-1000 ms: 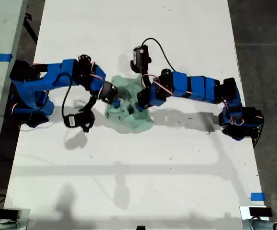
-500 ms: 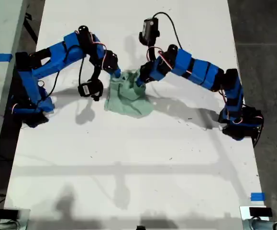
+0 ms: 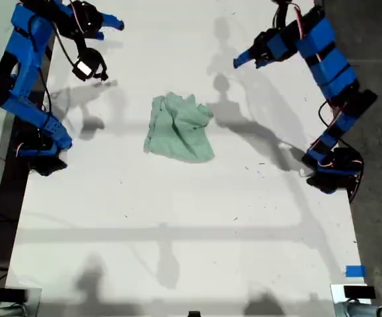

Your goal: Fold tshirt

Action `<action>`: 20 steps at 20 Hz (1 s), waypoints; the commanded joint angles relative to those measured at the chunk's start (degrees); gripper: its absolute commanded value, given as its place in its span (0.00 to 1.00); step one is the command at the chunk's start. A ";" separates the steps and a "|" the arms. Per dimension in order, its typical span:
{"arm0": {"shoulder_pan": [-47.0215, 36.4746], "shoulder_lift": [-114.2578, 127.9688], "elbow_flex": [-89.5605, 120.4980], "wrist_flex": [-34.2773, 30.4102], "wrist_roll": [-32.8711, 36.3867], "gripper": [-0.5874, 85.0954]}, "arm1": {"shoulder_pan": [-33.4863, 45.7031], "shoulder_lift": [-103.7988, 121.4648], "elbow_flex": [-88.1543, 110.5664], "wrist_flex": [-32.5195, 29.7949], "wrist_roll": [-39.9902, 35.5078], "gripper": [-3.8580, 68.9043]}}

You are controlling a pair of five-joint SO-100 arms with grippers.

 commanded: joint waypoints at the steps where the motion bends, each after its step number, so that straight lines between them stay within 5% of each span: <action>1: 5.89 16.88 15.56 -6.86 -0.79 0.27 | -0.44 16.79 15.82 -2.20 1.14 0.39; 4: 20.30 36.91 35.42 -15.91 -7.47 0.19 | -6.24 32.87 37.09 -6.33 6.06 0.38; 5: 26.37 44.21 42.01 -19.42 -11.07 0.07 | -8.96 38.67 44.30 -7.73 8.26 0.37; 7: 36.56 59.15 55.37 -26.81 -16.08 0.01 | -16.44 49.48 57.22 -10.46 12.92 0.31; 11: 50.01 82.88 82.53 -33.93 -28.21 0.01 | -32.43 69.43 79.63 -15.12 27.25 0.03; 16: 56.16 99.32 101.51 -34.28 -33.49 0.01 | -42.01 95.36 98.35 -16.79 32.78 0.04; 20: 55.11 99.40 102.66 -32.70 -34.28 0.01 | -41.40 67.50 85.69 -31.03 27.51 0.04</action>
